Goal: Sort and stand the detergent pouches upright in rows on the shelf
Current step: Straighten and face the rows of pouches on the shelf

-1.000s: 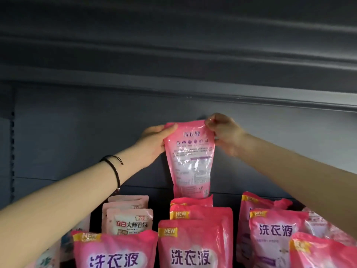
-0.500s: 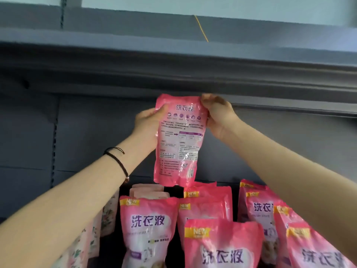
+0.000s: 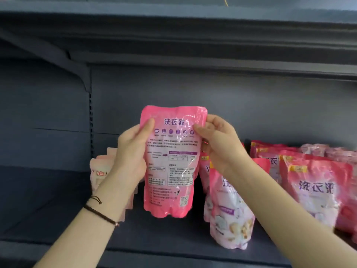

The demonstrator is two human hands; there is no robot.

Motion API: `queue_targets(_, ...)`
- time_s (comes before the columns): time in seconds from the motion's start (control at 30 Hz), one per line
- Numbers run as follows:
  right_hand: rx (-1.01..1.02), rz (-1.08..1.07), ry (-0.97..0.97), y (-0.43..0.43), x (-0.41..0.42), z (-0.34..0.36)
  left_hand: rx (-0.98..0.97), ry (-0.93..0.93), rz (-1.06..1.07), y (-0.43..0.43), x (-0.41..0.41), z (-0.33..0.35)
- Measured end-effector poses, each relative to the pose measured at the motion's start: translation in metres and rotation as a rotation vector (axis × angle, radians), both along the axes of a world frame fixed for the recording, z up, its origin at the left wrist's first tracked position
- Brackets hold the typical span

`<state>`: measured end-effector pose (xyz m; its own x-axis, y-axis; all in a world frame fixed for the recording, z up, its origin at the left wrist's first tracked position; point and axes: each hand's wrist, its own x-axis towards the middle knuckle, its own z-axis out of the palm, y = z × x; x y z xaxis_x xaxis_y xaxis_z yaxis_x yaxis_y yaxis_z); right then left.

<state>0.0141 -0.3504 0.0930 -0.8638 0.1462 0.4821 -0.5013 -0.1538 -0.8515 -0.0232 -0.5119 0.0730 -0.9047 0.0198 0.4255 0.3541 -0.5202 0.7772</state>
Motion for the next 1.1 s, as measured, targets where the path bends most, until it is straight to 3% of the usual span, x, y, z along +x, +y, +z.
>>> queue_targets(0.17, -0.068, -0.104, 0.064, -0.013, -0.005, -0.069, -0.029, -0.022, 0.019, -0.001, -0.003, -0.061)
queue_targets(0.4, 0.188, -0.401, 0.108, -0.021, -0.029, -0.113, -0.039, -0.04, 0.12, 0.008, -0.023, -0.099)
queue_targets(0.67, 0.302, -0.425, 0.093, -0.035, -0.034, -0.154, -0.082, -0.054, 0.154, 0.015, -0.032, -0.119)
queue_targets(0.8, 0.36, -0.679, 0.251, -0.058, -0.033, -0.182, -0.017, -0.264, 0.032, 0.01, -0.039, -0.134)
queue_targets(0.97, 0.487, -1.041, 0.143, -0.086, -0.036, -0.18, 0.122, -0.353, -0.231, 0.007, -0.047, -0.131)
queue_targets(1.03, 0.515, -0.984, 0.075, -0.094, -0.035, -0.169, 0.183, -0.279, -0.341, 0.0, -0.047, -0.134)
queue_targets(1.1, 0.549, -0.8, 0.018, -0.096, -0.033, -0.161, 0.125, -0.192, -0.369, -0.005, -0.043, -0.133)
